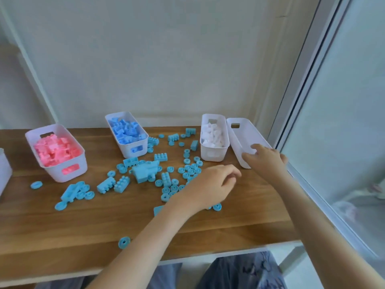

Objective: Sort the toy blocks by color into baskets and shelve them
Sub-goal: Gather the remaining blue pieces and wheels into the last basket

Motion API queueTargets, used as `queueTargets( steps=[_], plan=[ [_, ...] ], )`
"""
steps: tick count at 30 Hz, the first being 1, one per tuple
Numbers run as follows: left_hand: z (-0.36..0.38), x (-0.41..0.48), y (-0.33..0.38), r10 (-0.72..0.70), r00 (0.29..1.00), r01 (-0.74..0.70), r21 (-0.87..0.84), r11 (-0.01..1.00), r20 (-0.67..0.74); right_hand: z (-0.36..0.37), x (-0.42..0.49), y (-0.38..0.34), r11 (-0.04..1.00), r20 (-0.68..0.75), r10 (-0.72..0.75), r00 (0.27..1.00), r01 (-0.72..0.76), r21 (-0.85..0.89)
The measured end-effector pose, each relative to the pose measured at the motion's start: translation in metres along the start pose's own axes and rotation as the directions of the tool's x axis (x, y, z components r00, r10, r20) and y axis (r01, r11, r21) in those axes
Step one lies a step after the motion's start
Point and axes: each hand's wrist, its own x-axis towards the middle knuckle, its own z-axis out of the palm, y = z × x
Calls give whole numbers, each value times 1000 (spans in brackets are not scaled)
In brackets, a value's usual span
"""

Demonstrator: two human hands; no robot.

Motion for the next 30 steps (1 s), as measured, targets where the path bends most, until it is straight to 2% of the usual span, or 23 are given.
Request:
queueTargets(
  steps=[3, 8, 16, 21, 25, 28, 30],
  plan=[
    [11, 2, -2, -8, 1000, 7, 48, 999, 27, 5, -5, 13, 997, -38, 45, 998, -47, -55],
    [19, 9, -1, -13, 996, 15, 31, 999, -85, 7, -17, 37, 995, -213, -23, 977, 2, -98],
    [32, 15, -5, -17, 990, 32, 104, 994, -140, -21, -35, 109, 998, -138, 24, 990, -16, 55],
    [39, 19, -5, 42, 960, -3, 140, 990, -278, -19, -50, 123, 984, -119, -62, 991, 81, 160],
    [53, 26, -4, 92, 933, 9, 276, 961, -349, -16, -45, 119, 986, -110, -57, 992, 73, 147],
    [59, 31, 0, 107, 922, 11, 300, 954, -373, -11, -46, 116, 995, -134, -55, 989, 65, 71],
    [58, 30, 4, 122, 921, -12, 285, 959, -370, -5, -47, 114, 996, -205, -60, 977, 73, 53]
  ],
)
